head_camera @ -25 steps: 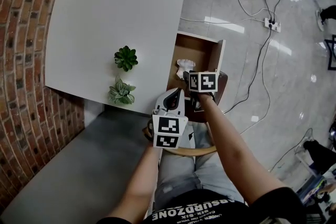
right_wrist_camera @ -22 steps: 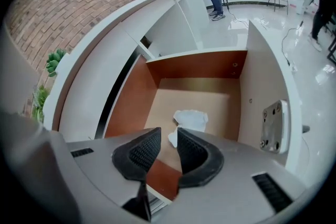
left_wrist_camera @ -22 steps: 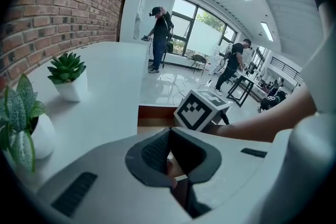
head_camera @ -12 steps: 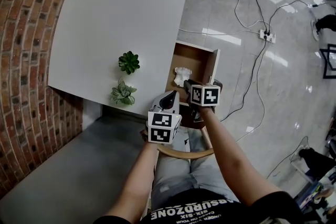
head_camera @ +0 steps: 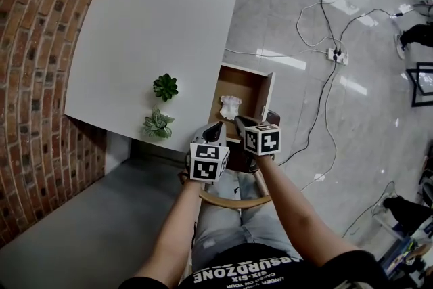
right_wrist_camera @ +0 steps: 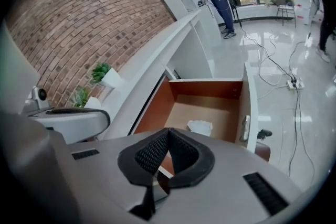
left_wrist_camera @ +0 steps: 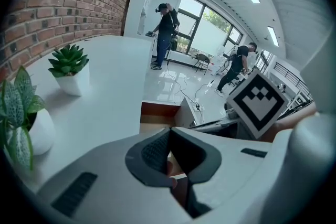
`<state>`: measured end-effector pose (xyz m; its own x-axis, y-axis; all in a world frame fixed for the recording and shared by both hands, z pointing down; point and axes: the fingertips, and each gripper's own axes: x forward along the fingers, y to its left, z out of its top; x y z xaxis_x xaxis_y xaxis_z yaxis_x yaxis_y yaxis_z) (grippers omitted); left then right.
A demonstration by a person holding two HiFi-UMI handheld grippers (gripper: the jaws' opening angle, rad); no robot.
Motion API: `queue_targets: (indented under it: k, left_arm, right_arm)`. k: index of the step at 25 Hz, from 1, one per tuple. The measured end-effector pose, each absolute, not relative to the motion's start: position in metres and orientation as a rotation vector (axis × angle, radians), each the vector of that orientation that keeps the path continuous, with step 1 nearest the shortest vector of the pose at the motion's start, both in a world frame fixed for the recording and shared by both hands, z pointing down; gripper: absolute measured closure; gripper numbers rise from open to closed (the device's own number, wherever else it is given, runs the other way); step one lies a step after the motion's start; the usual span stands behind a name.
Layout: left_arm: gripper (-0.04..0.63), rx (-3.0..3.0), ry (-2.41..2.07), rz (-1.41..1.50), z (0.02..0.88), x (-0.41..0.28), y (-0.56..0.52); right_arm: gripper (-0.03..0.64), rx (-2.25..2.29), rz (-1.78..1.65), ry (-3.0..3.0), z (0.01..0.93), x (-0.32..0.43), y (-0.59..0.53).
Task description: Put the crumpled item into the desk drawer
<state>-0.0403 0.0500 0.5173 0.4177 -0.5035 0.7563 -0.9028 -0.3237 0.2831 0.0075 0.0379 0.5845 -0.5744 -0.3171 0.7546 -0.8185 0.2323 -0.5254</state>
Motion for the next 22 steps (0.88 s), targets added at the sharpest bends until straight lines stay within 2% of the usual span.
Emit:
queue_targets:
  k: [14,22]
  left_arm:
    - [0.589,1.892,-1.269,0.662,0.514,-0.056,0.049]
    - [0.589,1.937,-1.296,0.621,0.482,-0.05,0.053]
  right_arm:
    - [0.62,1.032,1.122,-2.127,0.533,0.015,0.049]
    - [0.62,1.023,1.079,-2.165,0.508,0.018,0.054]
